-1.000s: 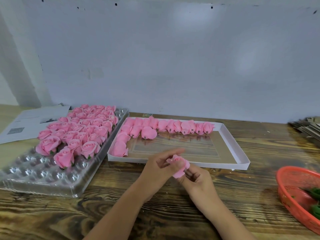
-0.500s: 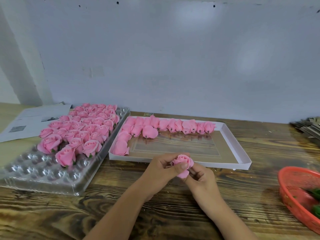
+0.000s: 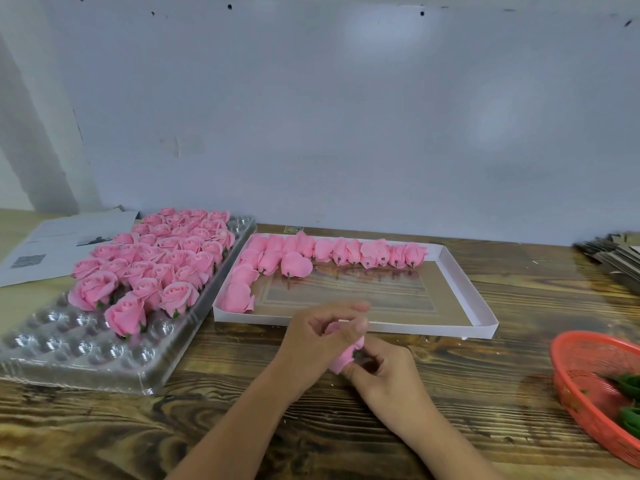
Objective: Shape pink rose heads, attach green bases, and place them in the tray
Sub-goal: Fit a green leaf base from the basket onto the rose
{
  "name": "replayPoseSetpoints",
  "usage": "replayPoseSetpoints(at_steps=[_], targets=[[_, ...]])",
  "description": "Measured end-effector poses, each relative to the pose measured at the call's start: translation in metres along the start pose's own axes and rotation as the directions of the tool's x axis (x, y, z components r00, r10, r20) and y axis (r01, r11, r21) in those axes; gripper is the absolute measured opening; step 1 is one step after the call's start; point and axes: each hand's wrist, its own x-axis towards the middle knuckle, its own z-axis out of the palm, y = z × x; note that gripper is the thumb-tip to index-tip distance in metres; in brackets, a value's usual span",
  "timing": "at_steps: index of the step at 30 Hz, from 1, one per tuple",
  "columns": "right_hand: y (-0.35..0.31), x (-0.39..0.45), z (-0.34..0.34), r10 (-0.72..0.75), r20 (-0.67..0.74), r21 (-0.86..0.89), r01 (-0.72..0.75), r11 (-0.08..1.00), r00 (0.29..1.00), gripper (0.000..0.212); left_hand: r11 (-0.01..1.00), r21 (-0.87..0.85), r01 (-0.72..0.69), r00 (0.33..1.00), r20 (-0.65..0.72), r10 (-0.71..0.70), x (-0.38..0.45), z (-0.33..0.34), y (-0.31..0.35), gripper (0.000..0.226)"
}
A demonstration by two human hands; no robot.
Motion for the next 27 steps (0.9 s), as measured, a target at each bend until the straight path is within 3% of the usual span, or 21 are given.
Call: replayPoseSetpoints(at_steps=[6,11,14,20,27], targets=[[-0.003,-0.002,-0.003,-0.07,-0.013,-0.005,0.07,0.998,0.997,0.041,0.992,0.126,0.018,0.997,0.077,-0.028,-0.002,0.007,-0.005,0.011],[-0.003,-0.002,-0.002,-0.045,-0.057,0.093,0.051,0.994,0.997,0.038,0.99,0.133,0.046,0.996,0.063,-0.055,0.0,0.005,-0.008,0.01],[0.001,0.0,-0.002,-0.009,-0.099,0.126,0.022,0.992,0.995,0.019,0.99,0.134,0.055,0.998,0.032,-0.06,0.0,0.006,-0.008,0.03],[0.003,0.002,-0.004,0.058,-0.157,0.2,-0.026,0.979,0.986,0.023,0.993,0.113,0.026,0.998,0.052,-0.032,0.0,-0.001,-0.007,0.057],[0.007,0.006,-0.004,0.134,-0.197,0.167,-0.101,0.981,0.971,0.026,0.948,0.317,-0.001,1.0,0.016,-0.005,0.001,-0.002,-0.013,0.056]])
